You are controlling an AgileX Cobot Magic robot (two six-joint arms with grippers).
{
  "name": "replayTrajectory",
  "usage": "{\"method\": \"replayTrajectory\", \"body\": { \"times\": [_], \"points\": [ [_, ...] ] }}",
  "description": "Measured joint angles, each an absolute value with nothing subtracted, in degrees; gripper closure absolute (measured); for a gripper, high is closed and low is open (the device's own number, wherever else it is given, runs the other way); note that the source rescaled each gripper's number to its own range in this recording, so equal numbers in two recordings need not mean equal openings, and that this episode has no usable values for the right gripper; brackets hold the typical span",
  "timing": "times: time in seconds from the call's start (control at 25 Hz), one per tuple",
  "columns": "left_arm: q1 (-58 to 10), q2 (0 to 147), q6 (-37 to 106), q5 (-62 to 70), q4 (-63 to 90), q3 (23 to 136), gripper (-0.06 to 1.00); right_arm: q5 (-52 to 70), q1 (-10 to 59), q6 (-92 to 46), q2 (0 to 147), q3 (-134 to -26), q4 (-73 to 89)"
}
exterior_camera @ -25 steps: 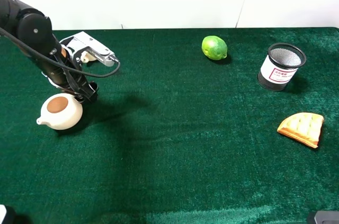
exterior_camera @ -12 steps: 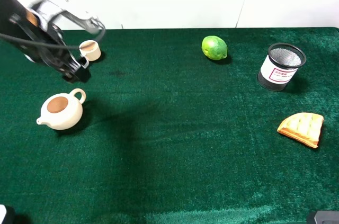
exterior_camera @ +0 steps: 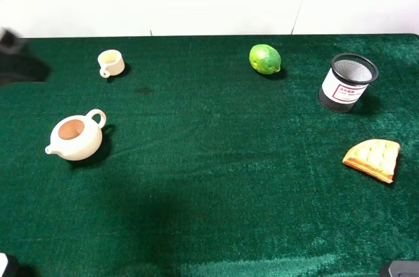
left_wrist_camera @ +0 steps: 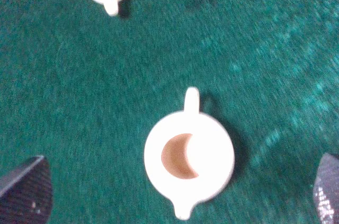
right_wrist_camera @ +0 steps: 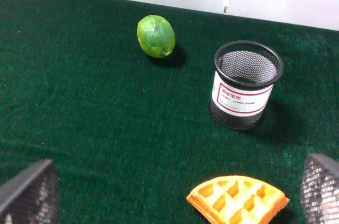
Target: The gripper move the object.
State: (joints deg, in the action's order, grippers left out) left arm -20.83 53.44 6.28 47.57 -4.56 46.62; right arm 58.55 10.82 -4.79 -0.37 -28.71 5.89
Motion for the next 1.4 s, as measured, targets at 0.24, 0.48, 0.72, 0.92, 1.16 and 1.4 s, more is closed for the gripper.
{"method": "replayTrajectory", "body": {
  "times": [0.24, 0.48, 0.72, 0.92, 1.16, 1.4],
  "points": [
    [-20.8, 40.0, 4.1, 62.4, -2.0, 46.6, -0.06, 58.6, 10.8, -4.8, -0.4, -28.7, 5.9],
    [-20.8, 29.9, 1.4, 66.8, 0.5, 40.5, -0.06, 58.6, 10.8, -4.8, -0.4, -28.7, 5.9],
    [-20.8, 22.3, 1.2, 66.6, 2.9, 31.9, -0.06, 58.6, 10.8, -4.8, -0.4, -28.7, 5.9],
    [-20.8, 18.0, 2.1, 64.2, 3.3, 30.7, -0.06, 58.6, 10.8, -4.6, -0.4, -28.7, 5.9],
    [-20.8, 8.9, 3.0, 61.0, 4.2, 28.8, -0.06, 58.6, 10.8, -4.6, -0.4, -28.7, 5.9],
    [-20.8, -0.1, 1.7, 61.0, 3.2, 28.8, -0.06, 58.6, 10.8, -4.6, -0.4, -28.7, 6.1]
  ]
}}
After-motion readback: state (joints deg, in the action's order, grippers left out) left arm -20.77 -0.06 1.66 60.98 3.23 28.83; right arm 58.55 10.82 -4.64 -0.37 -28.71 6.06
